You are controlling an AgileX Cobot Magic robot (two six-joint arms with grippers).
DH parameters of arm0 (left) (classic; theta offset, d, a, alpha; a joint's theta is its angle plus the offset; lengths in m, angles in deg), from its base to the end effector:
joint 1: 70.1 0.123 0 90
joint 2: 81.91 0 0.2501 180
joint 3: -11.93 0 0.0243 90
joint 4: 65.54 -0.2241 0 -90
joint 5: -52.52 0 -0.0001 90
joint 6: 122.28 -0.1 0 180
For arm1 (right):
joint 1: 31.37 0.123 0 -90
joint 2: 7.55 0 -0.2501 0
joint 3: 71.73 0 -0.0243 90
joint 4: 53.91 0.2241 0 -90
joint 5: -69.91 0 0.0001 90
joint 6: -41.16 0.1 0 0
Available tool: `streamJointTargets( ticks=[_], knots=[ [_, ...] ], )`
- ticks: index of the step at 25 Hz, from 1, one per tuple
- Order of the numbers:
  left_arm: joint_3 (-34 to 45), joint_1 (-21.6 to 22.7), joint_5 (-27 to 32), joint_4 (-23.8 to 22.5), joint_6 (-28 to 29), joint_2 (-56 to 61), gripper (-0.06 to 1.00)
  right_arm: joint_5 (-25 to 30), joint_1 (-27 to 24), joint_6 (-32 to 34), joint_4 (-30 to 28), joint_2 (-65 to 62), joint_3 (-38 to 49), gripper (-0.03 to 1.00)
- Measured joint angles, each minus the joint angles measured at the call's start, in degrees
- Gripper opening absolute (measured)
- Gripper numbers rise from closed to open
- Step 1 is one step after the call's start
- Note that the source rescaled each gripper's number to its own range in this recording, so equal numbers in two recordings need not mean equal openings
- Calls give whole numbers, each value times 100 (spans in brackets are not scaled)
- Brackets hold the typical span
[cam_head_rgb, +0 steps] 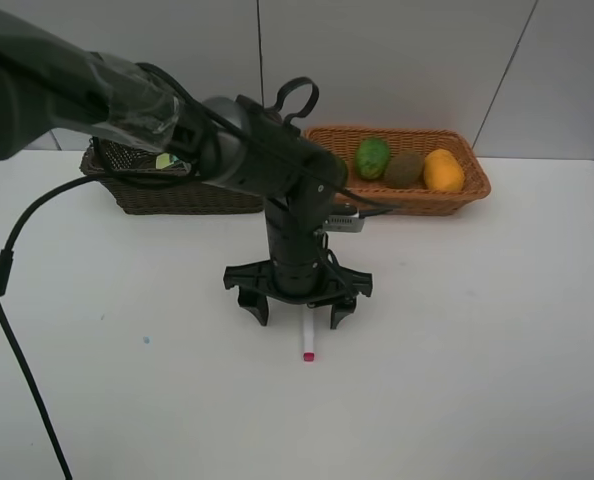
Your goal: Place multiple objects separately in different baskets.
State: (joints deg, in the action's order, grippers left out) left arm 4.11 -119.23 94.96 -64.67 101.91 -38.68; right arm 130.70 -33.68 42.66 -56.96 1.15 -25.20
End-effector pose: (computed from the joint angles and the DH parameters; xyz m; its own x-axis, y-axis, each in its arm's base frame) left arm 0.2522 -0.2931 0.0734 -0.9926 0.0697 -0.0991 0.0808 0.9903 -0.1128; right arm 0.0126 -0.0052 0.2647 -0.4378 0.0178 -0.8989 0.0821 0.9964 -0.0202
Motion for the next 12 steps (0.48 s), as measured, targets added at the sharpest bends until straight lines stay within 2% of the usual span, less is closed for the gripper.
streamJointTargets(
  ticks=[12],
  knots=[
    [0,7,0,16,-115,0,99,0,0,0,0,0,0,98]
  ],
)
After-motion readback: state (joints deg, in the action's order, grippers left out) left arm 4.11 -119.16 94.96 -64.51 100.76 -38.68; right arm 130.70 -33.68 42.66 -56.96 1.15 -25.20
